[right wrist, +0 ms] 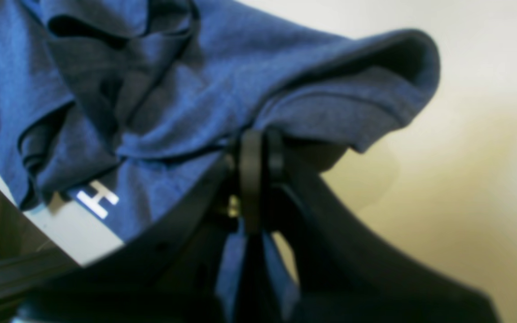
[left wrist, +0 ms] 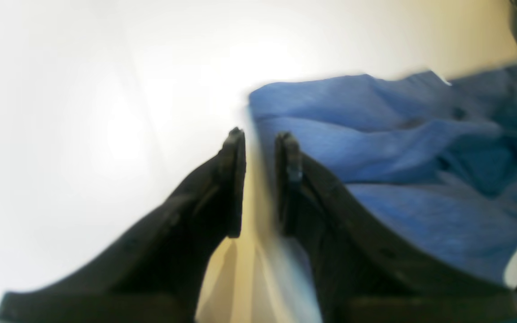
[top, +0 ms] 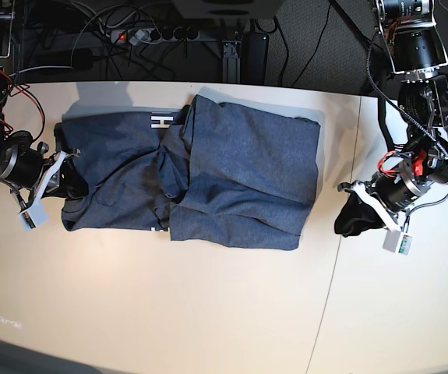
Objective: Fold the T-shirt properly
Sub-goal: 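Lift the shirt end with the right gripper and fold it toward the middle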
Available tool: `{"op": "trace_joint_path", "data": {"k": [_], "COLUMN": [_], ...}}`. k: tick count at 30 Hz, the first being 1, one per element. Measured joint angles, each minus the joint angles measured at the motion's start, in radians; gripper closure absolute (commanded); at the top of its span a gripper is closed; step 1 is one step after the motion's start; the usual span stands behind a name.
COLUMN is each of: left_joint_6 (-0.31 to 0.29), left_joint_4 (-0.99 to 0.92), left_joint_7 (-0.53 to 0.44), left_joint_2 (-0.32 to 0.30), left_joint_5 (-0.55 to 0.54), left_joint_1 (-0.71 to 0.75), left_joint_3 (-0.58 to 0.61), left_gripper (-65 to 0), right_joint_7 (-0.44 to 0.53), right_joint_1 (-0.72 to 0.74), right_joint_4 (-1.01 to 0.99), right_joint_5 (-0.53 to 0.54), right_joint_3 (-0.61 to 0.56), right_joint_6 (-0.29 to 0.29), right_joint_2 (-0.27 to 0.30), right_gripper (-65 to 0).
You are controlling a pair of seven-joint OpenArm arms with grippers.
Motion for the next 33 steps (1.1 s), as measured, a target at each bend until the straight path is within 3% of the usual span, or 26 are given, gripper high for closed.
{"op": "trace_joint_path", "data": {"k": [11, 17, 26, 33], "left_joint_6": [0.000, 0.000, 0.000, 0.000], "left_joint_4": [0.000, -0.024, -0.053, -0.053], "left_joint_7": [-0.002, -0.050, -0.119, -0.119], "left_joint_2": [0.000, 0.058, 0.157, 0.215], "left_joint_5": [0.001, 0.040, 0.132, 0.134], "left_joint_1": [0.130, 0.164, 0.159, 0.159], "left_joint_3": [0.003, 0.099, 0.203, 0.245], "left_gripper": [-15.0, -15.0, -15.0, -15.0], "right_joint_7": [-0.020, -0.027, -0.027, -0.023], "right_joint_1": [0.039, 0.039, 0.039, 0.039], "right_joint_4": [0.052, 0.105, 0.207, 0.310], "right_joint_5": [0.030, 0.048, 0.049, -0.034], "right_joint_3": [0.000, 0.000, -0.004, -0.095], "right_joint_6": [0.000, 0.000, 0.000, 0.001], "right_joint_2": [0.002, -0.002, -0.059, -0.064], "right_gripper": [0.0, 0.0, 0.0, 0.0]}}
